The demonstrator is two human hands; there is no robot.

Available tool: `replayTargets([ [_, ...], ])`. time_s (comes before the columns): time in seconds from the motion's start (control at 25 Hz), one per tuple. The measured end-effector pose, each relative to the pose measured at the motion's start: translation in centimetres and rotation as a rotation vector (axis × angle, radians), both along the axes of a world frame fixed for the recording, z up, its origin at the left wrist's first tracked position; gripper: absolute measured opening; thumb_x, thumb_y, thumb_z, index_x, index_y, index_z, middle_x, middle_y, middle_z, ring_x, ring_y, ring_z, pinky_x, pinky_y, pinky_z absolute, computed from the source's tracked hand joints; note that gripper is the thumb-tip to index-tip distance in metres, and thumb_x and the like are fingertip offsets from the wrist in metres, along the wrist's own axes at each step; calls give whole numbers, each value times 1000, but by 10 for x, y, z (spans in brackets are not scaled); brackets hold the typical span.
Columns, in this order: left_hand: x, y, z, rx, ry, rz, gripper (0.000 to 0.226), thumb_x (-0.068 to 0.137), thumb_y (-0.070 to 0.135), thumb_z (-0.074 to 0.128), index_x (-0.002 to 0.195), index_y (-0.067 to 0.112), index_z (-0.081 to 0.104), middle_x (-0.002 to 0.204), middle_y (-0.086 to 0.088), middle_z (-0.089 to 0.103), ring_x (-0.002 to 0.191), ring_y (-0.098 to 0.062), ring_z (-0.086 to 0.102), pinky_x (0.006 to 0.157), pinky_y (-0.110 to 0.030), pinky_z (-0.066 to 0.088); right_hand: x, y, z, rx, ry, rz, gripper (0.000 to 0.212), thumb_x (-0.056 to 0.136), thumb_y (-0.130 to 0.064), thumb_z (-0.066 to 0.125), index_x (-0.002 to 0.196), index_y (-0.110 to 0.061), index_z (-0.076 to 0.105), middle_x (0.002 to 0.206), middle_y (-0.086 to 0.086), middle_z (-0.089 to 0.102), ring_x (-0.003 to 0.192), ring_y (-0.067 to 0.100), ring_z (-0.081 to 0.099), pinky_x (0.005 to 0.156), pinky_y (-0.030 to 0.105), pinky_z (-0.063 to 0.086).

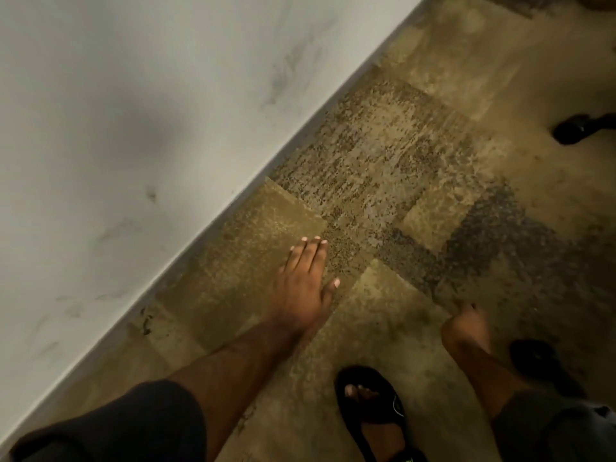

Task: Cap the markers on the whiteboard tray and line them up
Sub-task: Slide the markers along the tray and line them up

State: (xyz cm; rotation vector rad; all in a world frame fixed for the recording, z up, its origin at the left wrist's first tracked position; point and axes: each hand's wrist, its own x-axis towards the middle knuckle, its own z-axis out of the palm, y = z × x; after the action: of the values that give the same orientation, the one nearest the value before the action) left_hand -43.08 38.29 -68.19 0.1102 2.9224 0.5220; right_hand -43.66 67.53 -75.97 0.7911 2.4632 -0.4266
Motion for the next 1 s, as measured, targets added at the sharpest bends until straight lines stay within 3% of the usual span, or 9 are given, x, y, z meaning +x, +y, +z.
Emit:
replayTargets([
  [0.08,-4,-4,-26,-1,-1,7,63,96,46,31,148,15,12,158,-6,20,146,-21,10,115,-34,1,-1,6,-25,39,-62,-26,36,95,-1,42,130,4,42,137,29,37,123,45,38,104,55,36],
  [0.24,-1,-8,-50,41,-16,54,62,97,46,32,147,16,12,157,-7,21,145,-22,10,114,-33,0,-11,16,-56,22,-157,81,52,95,-17,52,137,3,30,141,32,30,127,47,33,105,56,33],
  [0.32,-2,-9,-54,48,-16,54,62,96,48,30,147,17,13,157,-6,23,145,-21,11,113,-32,-1,-29,8,-64,-83,-69,35,43,99,-5,42,136,13,29,137,39,33,124,48,36,102,51,31],
  [0.4,-7,-16,-60,52,18,77,61,96,48,30,146,17,16,156,-6,26,145,-21,12,113,-33,0,-46,-4,-70,-80,-27,32,33,97,4,40,128,17,39,130,40,42,118,48,42,96,51,34],
  [0.52,-8,-24,-58,30,11,107,59,96,48,32,145,17,19,155,-7,28,144,-22,14,114,-35,3,-42,-14,-64,-70,-76,14,21,93,-3,54,109,11,57,110,32,58,101,42,55,83,46,45],
  [0.64,-1,-28,-32,20,-1,111,59,96,47,33,144,16,22,154,-7,29,144,-22,15,115,-35,6,-41,-50,-37,-23,-69,234,21,93,0,48,110,1,60,108,22,62,97,32,60,85,42,53],
  [0.76,8,-38,20,-31,-11,109,60,95,45,35,145,15,22,154,-7,30,144,-22,17,115,-35,7,-41,-118,20,-132,101,407,40,90,7,41,122,-11,54,114,15,60,94,25,60,80,38,56],
  [1.0,17,-77,181,-124,80,119,61,93,43,40,145,13,27,152,-9,34,143,-24,22,118,-39,16,-48,-217,191,-372,437,751,48,88,4,47,126,-24,46,125,4,55,94,17,60,76,29,55],
])
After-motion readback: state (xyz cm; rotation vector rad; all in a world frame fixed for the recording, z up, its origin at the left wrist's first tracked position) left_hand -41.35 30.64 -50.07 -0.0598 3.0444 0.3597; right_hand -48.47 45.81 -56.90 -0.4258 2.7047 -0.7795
